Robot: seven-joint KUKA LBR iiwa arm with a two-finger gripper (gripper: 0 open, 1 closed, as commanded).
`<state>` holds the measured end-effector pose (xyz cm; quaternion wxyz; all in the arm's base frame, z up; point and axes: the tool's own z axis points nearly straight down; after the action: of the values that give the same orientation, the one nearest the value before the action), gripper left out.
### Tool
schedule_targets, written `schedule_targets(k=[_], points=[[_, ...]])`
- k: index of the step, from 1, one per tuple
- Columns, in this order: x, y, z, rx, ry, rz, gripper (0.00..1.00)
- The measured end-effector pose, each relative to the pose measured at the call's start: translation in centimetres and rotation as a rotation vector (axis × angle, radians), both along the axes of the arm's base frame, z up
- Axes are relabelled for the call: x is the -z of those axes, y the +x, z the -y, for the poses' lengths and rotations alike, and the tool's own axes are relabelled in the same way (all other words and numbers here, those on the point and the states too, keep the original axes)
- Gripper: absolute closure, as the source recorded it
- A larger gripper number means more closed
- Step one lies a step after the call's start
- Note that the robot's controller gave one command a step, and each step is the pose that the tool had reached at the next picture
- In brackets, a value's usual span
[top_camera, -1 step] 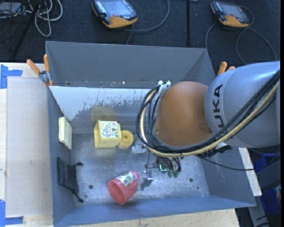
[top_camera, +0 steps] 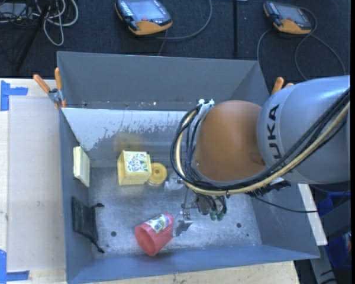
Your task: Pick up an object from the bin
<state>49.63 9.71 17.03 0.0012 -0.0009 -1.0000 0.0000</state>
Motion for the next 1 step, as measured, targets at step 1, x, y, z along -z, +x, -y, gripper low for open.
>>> schedule_targets(k=[1], points=[[2.80, -0.14, -0.71, -0.133, 0.000, 0.009, 0.00]])
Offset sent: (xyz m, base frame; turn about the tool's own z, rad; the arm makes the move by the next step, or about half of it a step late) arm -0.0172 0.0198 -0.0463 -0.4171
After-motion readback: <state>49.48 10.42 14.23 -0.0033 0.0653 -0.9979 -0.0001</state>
